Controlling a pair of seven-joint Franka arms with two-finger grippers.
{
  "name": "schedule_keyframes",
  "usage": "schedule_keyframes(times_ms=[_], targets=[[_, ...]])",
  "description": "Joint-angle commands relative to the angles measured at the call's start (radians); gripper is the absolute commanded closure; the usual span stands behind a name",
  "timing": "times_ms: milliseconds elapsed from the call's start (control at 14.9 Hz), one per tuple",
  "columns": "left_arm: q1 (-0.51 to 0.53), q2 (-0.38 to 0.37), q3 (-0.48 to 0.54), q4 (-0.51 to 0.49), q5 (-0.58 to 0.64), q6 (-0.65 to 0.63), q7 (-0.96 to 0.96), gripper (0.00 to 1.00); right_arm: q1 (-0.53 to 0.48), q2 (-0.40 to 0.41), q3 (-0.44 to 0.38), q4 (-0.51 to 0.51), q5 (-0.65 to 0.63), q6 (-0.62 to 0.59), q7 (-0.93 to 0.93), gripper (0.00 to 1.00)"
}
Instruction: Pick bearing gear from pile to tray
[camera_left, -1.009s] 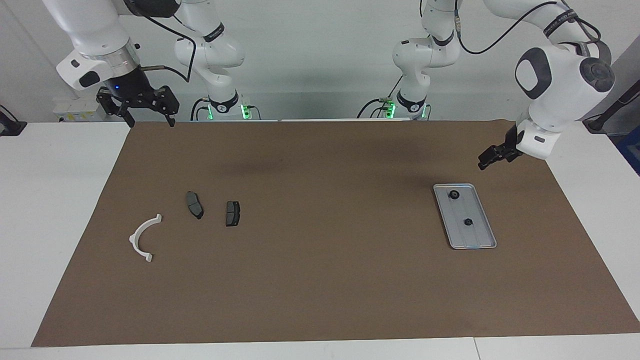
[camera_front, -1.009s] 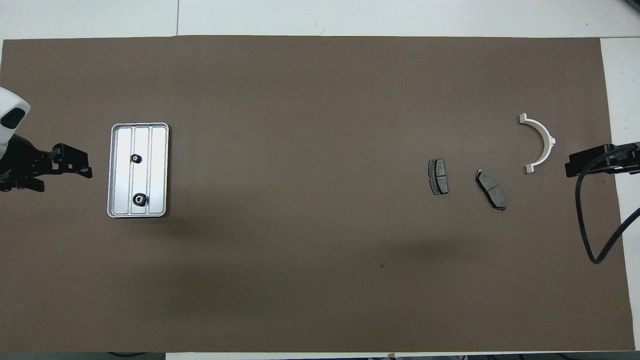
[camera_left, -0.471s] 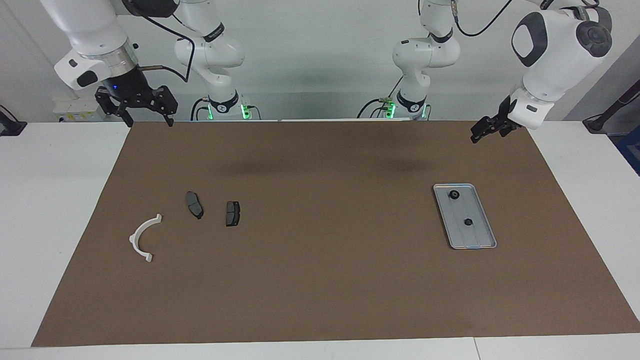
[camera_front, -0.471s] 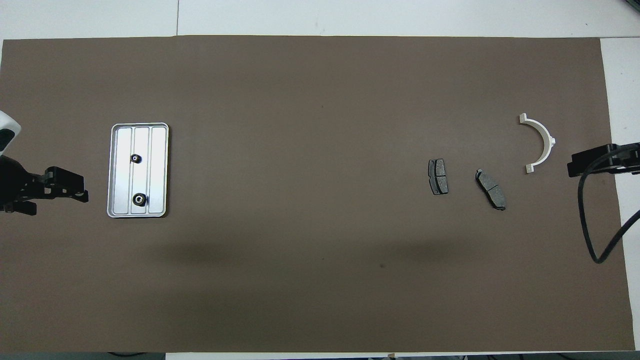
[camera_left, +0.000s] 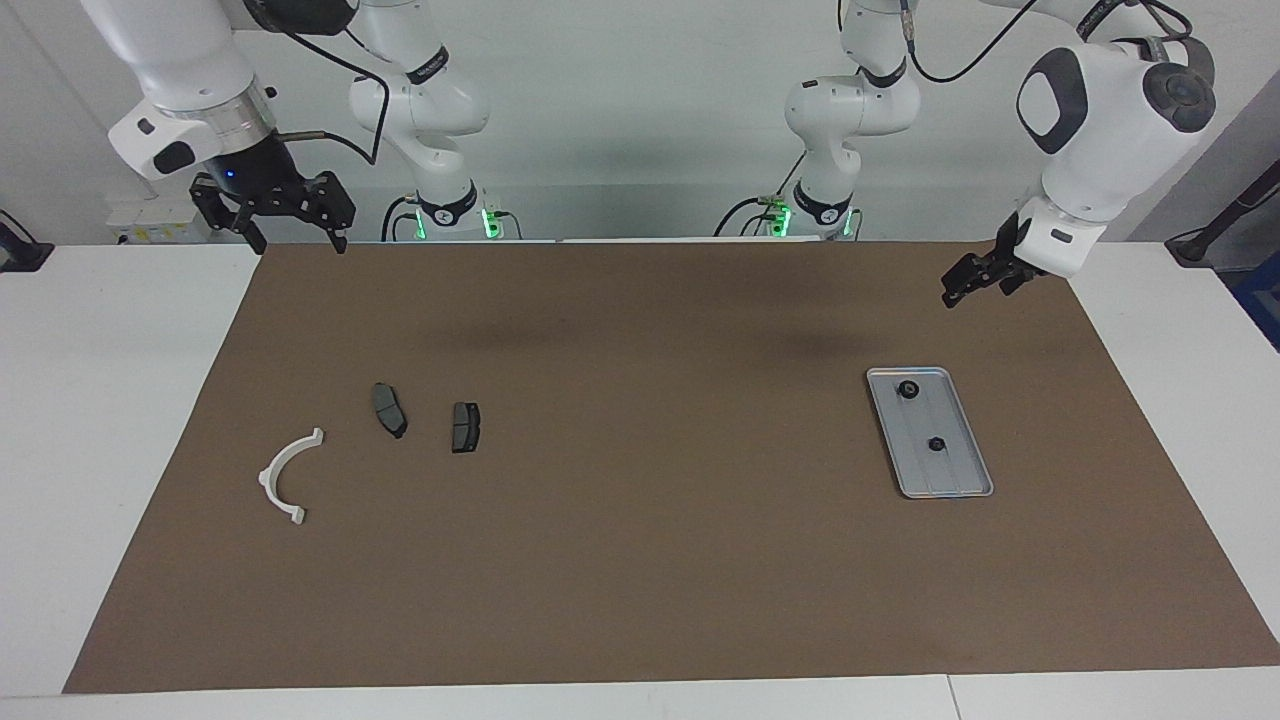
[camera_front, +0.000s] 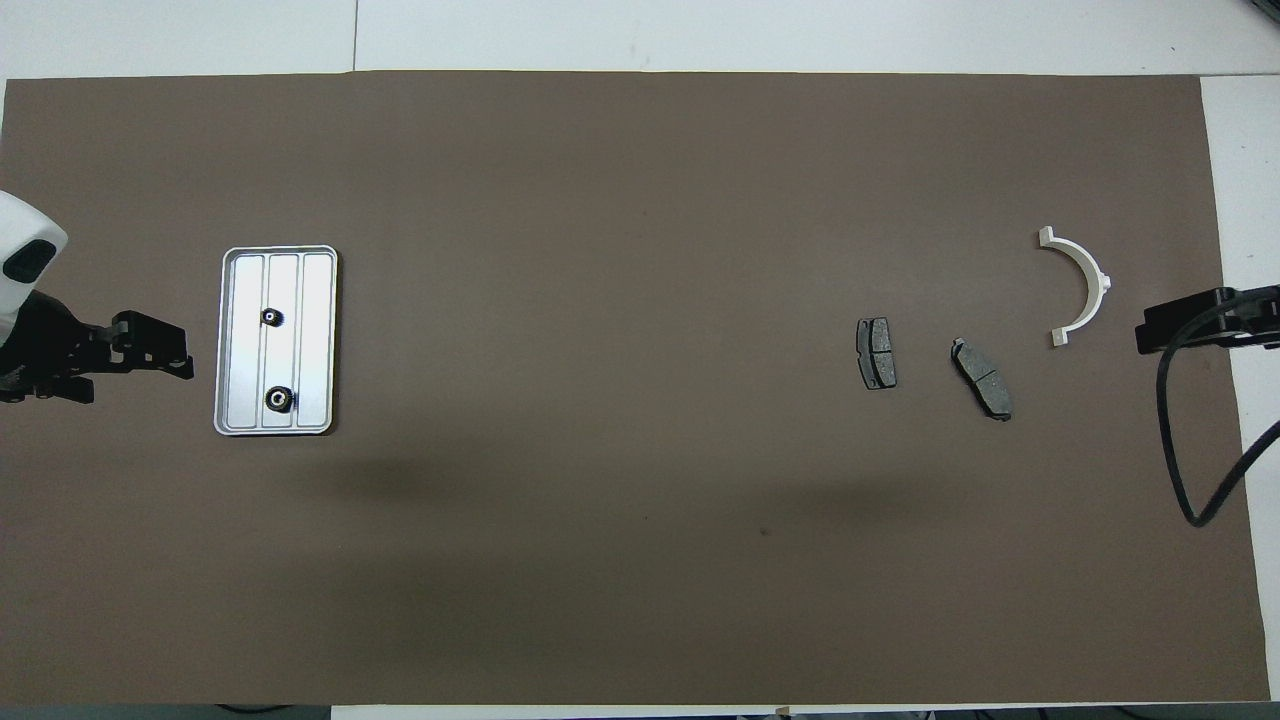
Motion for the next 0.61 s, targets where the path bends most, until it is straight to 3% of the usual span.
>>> schedule_keyframes(times_ms=[0,538], targets=[[-0.021,-0.004,0.012,-0.002,0.006,0.004,0.010,0.00,-0.020,-0.018,0.009,-0.015,0.000,-0.008,-0.001,0.00],[-0.033,-0.012,0.012,-0.001,0.006,0.020,0.007,0.00,-0.020,-0.018,0.007,-0.015,0.000,-0.011,-0.001,0.00]])
